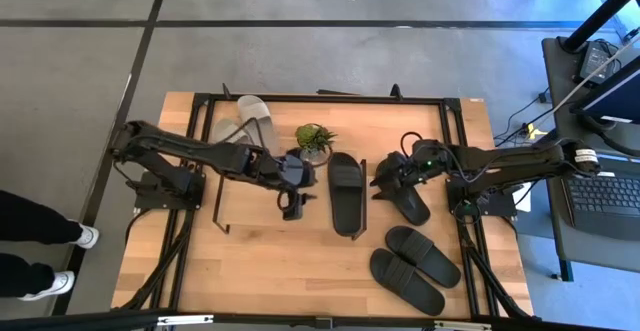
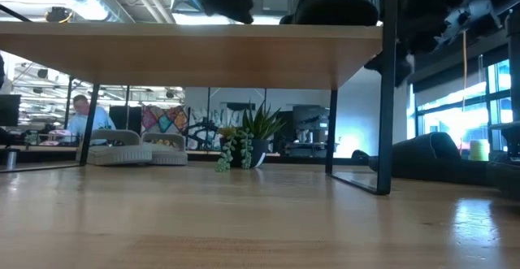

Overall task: Pick and place slides into the shelf
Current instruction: Put the black slide on the shelf

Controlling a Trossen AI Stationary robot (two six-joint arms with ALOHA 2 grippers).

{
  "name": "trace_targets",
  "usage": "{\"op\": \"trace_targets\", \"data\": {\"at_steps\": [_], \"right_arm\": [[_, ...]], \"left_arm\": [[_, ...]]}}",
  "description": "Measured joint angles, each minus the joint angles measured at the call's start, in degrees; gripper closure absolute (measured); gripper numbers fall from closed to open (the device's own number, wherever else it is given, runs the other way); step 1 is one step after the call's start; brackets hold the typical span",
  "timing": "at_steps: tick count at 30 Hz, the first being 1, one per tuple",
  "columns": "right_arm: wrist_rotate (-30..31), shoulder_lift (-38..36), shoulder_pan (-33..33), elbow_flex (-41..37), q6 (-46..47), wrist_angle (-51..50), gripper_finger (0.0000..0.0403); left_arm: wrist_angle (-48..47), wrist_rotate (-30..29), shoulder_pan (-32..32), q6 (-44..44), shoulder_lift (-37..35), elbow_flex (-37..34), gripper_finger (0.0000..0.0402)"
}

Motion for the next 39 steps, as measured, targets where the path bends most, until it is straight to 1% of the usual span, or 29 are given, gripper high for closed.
{"op": "trace_targets", "data": {"at_steps": [2,4,6,9,11,14,17,20,24,26,29,33,39], "right_arm": [[2.8,-2.1,0.0,0.0,0.5,-3.7,0.0162],[4.4,-4.1,0.0,0.0,0.5,-8.2,0.0162],[4.6,-5.6,0.0,0.0,0.4,-13.2,0.0162],[5.1,-6.7,0.0,0.0,1.7,-20.1,0.0162],[7.0,-6.8,0.0,0.0,3.8,-22.4,0.0162],[8.5,-6.7,0.0,0.2,4.5,-25.9,0.0162],[11.2,-6.5,0.0,2.6,2.1,-29.3,0.0162],[15.6,-5.8,0.0,7.3,-1.9,-33.8,0.0162],[21.2,-3.1,0.9,14.6,-6.7,-43.1,0.0162],[23.0,-1.1,2.2,17.8,-8.0,-47.7,0.0162],[24.3,2.7,4.8,20.9,-10.2,-53.2,0.0162],[26.5,8.8,8.5,23.0,-10.3,-58.0,0.0162],[27.3,16.6,11.9,23.5,-9.4,-61.5,0.0162]], "left_arm": [[-1.0,-2.9,0.0,0.1,-1.6,0.0,0.0207],[-2.0,-5.3,0.1,0.7,-2.7,0.0,0.0207],[-3.4,-8.3,-0.1,0.9,-4.2,-0.3,0.0207],[-2.8,-13.3,-0.1,1.0,-7.3,-1.9,0.0207],[-2.1,-15.9,0.0,0.8,-10.3,-4.5,0.0207],[1.7,-17.2,0.1,0.6,-15.6,-9.8,0.0207],[7.3,-17.3,-0.1,0.7,-20.9,-15.4,0.0207],[12.1,-17.7,0.0,0.8,-26.1,-21.2,0.0207],[16.9,-17.8,0.0,0.9,-32.6,-27.7,0.0207],[17.1,-18.0,0.0,0.6,-35.5,-30.2,0.0207],[17.5,-20.1,0.0,-0.9,-39.6,-33.2,0.0207],[18.2,-23.2,0.0,-1.0,-44.7,-36.7,0.0207],[19.3,-23.7,0.0,-0.6,-50.5,-39.6,0.0207]]}}
